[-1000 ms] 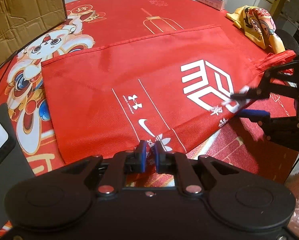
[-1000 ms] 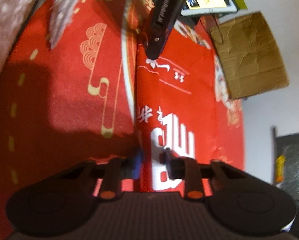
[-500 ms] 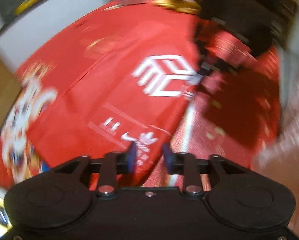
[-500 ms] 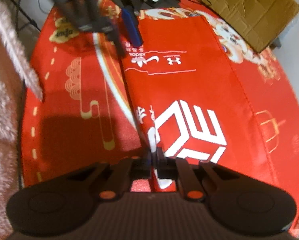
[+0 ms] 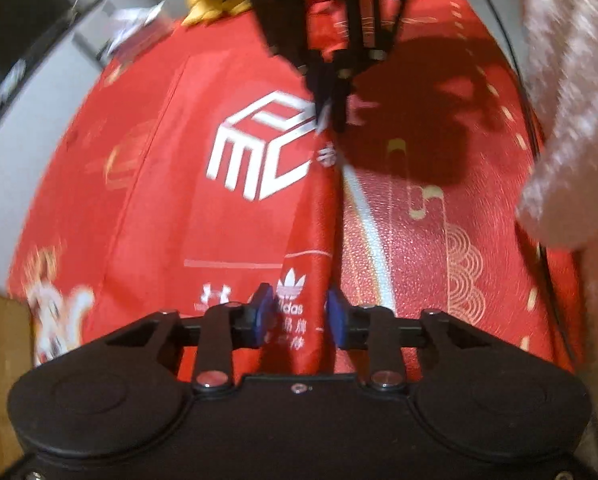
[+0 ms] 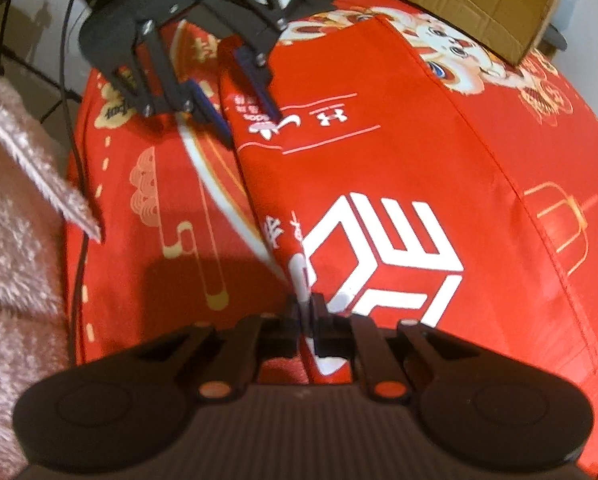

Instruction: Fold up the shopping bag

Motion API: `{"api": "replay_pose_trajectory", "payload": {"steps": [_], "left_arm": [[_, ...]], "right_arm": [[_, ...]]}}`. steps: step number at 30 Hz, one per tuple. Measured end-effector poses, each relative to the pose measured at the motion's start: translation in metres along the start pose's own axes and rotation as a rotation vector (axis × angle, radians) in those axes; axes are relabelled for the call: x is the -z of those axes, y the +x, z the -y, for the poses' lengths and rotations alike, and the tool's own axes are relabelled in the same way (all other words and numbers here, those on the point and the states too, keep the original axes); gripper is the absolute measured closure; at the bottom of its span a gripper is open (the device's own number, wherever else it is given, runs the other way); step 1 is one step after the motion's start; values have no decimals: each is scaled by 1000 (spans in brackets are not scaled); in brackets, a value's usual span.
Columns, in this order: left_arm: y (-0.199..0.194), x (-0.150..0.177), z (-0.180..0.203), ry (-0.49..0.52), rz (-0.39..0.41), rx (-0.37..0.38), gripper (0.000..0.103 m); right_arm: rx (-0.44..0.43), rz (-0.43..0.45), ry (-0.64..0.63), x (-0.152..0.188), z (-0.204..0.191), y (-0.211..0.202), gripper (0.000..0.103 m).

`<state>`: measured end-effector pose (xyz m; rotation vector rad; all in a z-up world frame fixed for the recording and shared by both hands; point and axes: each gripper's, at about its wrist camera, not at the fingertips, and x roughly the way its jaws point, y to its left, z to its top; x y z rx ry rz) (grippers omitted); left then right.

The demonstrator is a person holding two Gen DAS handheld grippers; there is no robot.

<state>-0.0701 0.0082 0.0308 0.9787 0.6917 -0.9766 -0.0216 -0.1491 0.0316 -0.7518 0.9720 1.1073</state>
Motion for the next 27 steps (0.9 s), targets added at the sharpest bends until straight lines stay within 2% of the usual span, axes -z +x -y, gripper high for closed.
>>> {"api": "replay_pose_trajectory", "payload": {"steps": [1,4,9,11,13,17,23,27], "left_arm": [[0,1,3,24,10,0,87],[0,6,5,11,32,8,91],[1,7,-16,-170,26,89,91],[1,8,-25,-214,22,127,91],[2,10,-32,-272,25,157,91],[2,14,-38,-328,30,181,91],[2,18,-43,-387,39,204,91],[2,19,-45,-401,39,209,91]], "right_arm": [[-8,3,16,0,3,-1,95],[-41,12,82,1,12,-1,95],[-51,29,125,3,16,-2,94],[-28,41,102,5,12,-3,92],[37,53,41,9,3,-6,83],[125,75,-79,23,-11,-16,83],[267,37,-296,48,-31,-22,82],[287,17,-284,58,-25,-23,81]]}}
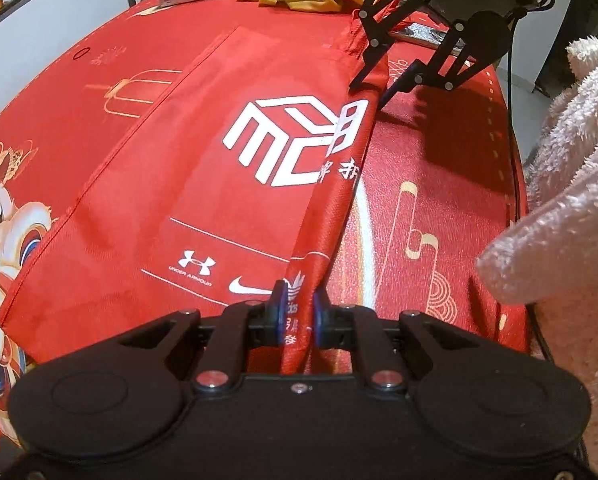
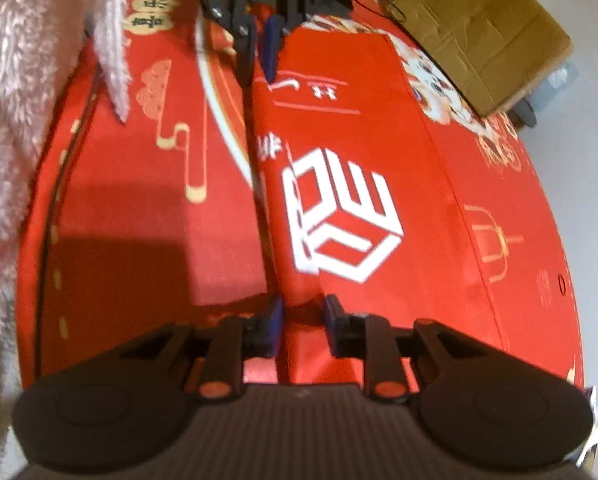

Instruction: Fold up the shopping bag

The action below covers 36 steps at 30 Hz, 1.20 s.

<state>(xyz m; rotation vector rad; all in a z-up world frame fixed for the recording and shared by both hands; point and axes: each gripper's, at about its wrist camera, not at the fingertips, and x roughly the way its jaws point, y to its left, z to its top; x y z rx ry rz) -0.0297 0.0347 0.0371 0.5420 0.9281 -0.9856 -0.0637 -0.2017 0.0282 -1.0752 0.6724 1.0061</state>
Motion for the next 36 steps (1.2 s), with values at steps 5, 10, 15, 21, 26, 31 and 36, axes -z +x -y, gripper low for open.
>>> {"api": "replay_pose_trajectory", "payload": {"steps": [5,10,15,21,26,31,36], "left_arm": [[-1,0,2,-2,-4,-9,90],[0,-3,7,8,-29,-39,90],[2,-7,8,-23,-76,-58,89],[-1,-9,10,-86,-126,-32,89],[-3,-7,16,-132,-161,49,89],[-2,-5,8,-186,-169,82,89],[-3,0,6,-195,-161,89,89]], "right_arm": [[-22,-11,65,9,8,4,83],[-100,-43,213,4,25,6,92],[-165,-28,336,4,36,-2,94],[-235,-4,481,9,43,-9,94],[-296,16,619,20,51,-15,94],[-344,25,790,31,63,-11,94],[-390,31,973,47,70,-5,94]]}}
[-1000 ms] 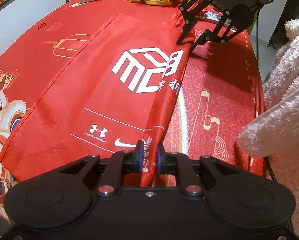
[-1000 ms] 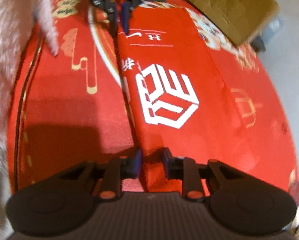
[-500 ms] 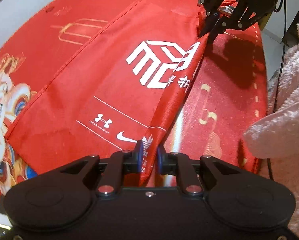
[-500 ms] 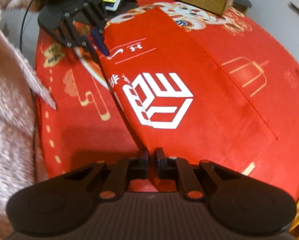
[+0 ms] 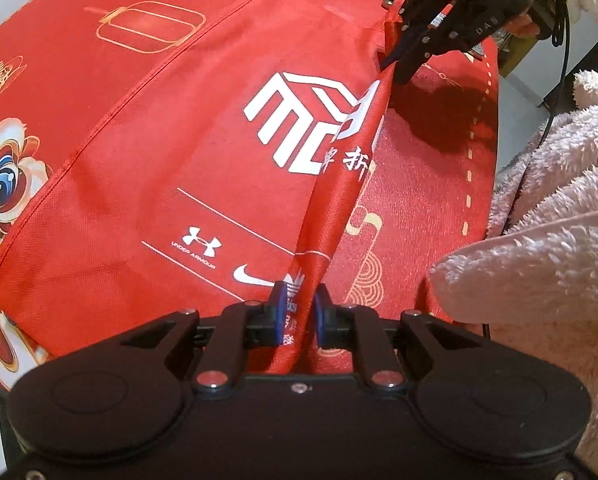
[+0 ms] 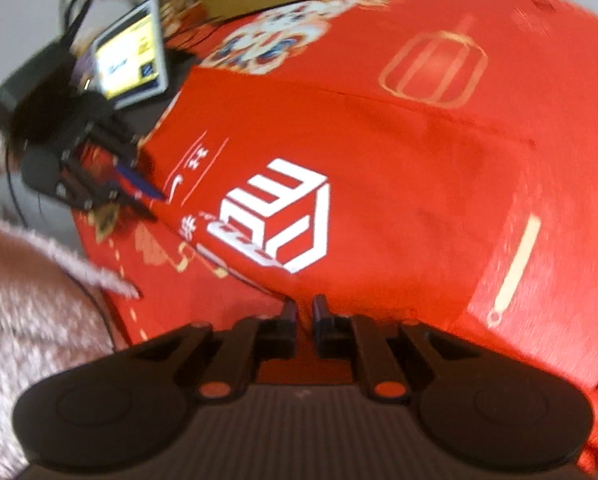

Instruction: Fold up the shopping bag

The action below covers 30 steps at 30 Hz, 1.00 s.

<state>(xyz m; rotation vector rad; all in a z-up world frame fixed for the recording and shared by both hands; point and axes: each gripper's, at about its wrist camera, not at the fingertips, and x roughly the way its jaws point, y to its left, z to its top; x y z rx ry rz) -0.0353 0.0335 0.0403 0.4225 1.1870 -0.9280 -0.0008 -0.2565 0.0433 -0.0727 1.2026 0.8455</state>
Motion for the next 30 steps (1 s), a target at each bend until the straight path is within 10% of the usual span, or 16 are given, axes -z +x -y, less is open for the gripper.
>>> {"api": "replay_pose_trajectory", "payload": {"steps": [30], "left_arm": [[5,-8,-11,38,-23,8,87]], "right_arm": [[-60,-247,559,-26,56,27,91]]}}
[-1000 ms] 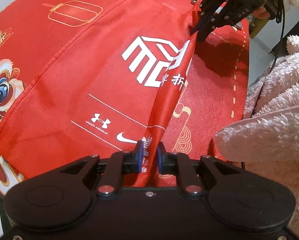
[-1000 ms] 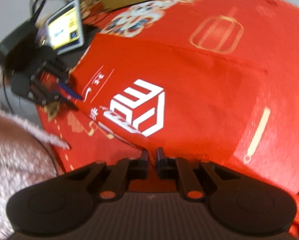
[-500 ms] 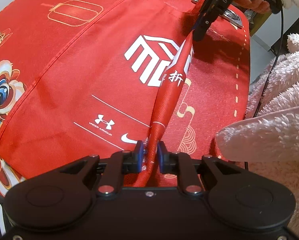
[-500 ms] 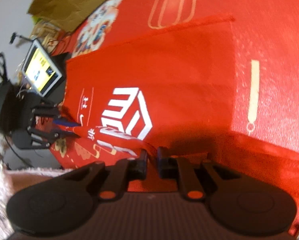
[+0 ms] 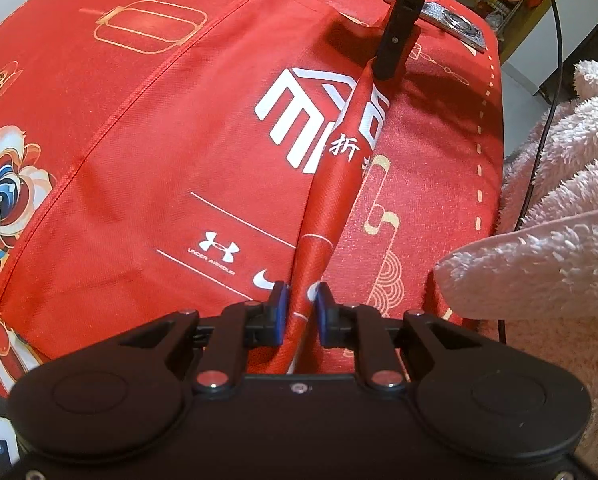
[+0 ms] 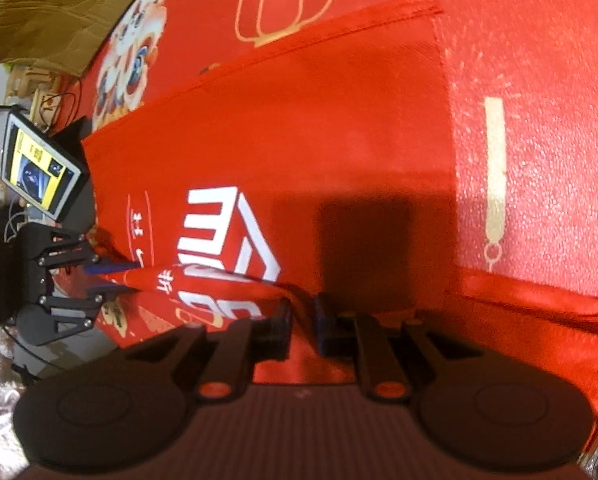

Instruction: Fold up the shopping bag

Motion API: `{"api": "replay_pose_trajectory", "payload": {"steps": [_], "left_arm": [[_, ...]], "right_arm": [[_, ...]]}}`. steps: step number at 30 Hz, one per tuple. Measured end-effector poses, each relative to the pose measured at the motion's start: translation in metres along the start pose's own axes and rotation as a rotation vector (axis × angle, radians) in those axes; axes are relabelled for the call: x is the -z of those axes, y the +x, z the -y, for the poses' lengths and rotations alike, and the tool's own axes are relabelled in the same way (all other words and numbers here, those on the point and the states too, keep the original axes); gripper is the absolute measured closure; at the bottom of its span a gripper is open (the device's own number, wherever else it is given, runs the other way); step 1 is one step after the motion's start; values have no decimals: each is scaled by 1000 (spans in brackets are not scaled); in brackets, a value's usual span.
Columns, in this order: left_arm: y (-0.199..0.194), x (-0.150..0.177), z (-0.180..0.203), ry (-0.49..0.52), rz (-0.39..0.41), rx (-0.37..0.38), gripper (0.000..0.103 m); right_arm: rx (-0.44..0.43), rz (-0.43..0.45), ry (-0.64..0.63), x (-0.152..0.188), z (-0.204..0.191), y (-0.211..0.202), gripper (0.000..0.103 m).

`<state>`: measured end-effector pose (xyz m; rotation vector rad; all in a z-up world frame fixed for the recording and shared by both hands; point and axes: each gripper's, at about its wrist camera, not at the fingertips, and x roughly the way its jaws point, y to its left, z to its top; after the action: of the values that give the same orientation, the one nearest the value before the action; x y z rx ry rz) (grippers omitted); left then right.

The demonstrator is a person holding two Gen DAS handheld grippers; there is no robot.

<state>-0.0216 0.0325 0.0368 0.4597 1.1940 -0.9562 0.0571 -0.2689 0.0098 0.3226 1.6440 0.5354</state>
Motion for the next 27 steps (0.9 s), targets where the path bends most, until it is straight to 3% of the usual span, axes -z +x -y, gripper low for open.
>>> {"api": "replay_pose_trajectory", "payload": {"steps": [11,23,25,27], "left_arm": [[-7,-6,-7,24,8,-39,81],[-8,4,-23,-82,-27,67,85],[-6,5,-24,-96,-35,76,86],[-4,6,-27,-115,-36,84,87]], "right_arm": [[10,-12,51,0,0,0,93],[-28,9,95,4,8,-3,91],[3,33,10,7,-2,-4,91],[86,78,-153,15,-22,-7,82]]}}
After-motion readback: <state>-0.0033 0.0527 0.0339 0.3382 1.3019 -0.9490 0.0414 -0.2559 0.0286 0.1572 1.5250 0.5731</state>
